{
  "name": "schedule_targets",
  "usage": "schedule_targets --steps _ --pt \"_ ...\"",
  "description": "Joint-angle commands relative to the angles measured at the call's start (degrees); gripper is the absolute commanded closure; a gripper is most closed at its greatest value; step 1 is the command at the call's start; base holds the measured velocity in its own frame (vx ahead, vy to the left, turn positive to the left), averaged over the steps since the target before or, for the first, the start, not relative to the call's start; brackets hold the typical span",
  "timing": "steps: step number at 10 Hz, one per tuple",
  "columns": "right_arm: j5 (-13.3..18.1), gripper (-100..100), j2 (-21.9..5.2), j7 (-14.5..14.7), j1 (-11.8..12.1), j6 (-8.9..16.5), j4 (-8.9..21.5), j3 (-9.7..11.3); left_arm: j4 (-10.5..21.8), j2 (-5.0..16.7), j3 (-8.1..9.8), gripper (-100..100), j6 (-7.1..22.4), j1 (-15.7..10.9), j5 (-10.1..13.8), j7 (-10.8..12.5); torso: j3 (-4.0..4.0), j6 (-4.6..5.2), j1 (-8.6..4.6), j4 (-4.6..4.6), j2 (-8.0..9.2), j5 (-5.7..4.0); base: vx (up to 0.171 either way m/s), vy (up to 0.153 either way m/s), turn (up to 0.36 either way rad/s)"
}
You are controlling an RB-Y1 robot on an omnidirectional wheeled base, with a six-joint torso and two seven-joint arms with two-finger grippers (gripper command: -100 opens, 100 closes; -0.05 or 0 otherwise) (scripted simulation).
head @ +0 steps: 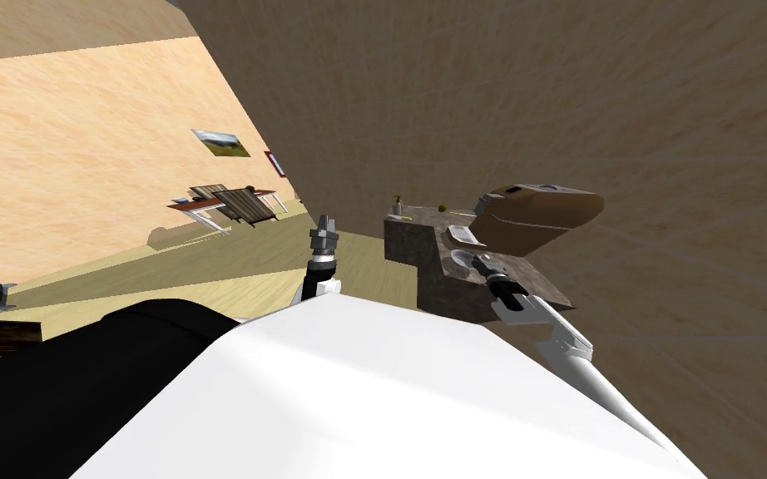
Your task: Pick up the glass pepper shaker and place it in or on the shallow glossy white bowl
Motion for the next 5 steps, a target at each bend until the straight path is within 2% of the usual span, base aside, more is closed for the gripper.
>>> schedule_targets --steps 1,3,4,5 --pt "0.86 100 -1.58 -0.1 0.15 1.78 0.63 -0.06 0.0 0.0 0.0 0 0.0 0.0 0.0 0.0 0.0 0.0 0.0 0.0 0.0 0.0 0.061 0.022 0.204" --pt "2.15 100 -3.74 -0.31 0.91 3.9 1.38 -0.45 0.0 0.0 0.0 0 0.0 0.0 0.0 0.0 0.01 0.0 0.09 0.0 0.02 0.11 0.068 0.028 0.232" --pt "1.64 100 -3.09 -0.44 1.24 3.64 0.22 -0.38 0.0 0.0 0.0 0 0.0 0.0 0.0 0.0 -0.01 -0.03 0.18 -0.02 -0.01 0.17 0.03 0.008 0.046" --pt "1.71 -100 -3.16 -0.44 1.15 3.95 0.22 -0.35 0.0 0.0 0.01 0 0.0 0.01 0.0 0.0 0.05 0.07 0.17 -0.01 0.13 0.18 0.008 0.001 -0.003"
